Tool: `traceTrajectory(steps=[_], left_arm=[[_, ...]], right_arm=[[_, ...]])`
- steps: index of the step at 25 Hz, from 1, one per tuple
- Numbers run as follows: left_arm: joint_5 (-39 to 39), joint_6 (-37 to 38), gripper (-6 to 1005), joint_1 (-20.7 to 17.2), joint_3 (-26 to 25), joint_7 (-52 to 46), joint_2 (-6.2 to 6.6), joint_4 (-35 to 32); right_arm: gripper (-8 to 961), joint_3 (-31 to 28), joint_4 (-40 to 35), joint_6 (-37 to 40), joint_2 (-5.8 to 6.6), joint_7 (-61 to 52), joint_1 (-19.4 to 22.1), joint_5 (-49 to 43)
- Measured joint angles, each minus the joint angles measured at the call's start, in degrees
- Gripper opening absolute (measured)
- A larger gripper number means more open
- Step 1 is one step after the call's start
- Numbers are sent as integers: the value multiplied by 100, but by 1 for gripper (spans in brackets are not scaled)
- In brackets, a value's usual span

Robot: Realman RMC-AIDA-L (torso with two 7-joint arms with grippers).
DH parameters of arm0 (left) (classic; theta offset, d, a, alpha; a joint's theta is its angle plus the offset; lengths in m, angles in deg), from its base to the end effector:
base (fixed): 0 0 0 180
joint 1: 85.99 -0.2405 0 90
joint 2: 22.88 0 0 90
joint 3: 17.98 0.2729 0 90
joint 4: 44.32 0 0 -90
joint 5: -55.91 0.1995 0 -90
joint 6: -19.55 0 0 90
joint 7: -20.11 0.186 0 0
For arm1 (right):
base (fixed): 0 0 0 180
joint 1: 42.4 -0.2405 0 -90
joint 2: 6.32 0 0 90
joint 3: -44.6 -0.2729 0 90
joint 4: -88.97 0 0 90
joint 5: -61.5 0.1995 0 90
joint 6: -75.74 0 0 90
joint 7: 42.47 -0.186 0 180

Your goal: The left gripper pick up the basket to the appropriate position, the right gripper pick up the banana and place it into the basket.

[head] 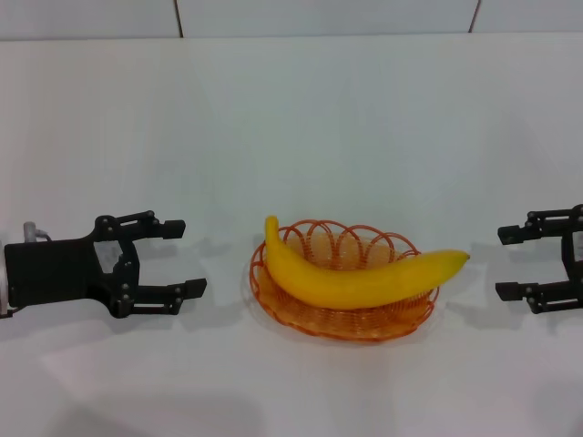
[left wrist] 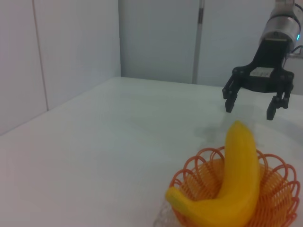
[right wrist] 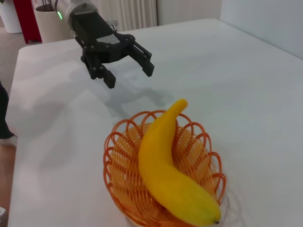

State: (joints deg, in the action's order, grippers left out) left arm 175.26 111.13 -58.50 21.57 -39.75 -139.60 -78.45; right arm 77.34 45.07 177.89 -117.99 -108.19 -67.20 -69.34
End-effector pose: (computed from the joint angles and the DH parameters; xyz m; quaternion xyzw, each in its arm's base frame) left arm -0.2859 0.3137 -0.0466 -0.9700 -0.0924 -0.1860 0.1264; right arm 0.3252 0.2929 0.0174 -0.9813 0.1173 0.1060 0.1094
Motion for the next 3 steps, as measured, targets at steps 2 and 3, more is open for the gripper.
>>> traceTrajectory(steps=[2,3], left_arm=[[-1,0,868,1,0,1,1,1],[-1,0,868,1,0,2,1,2]], right_arm=[[745,-2,2,-6,-2,1,-2,0],[745,-2,3,-6,-3,1,-2,0]])
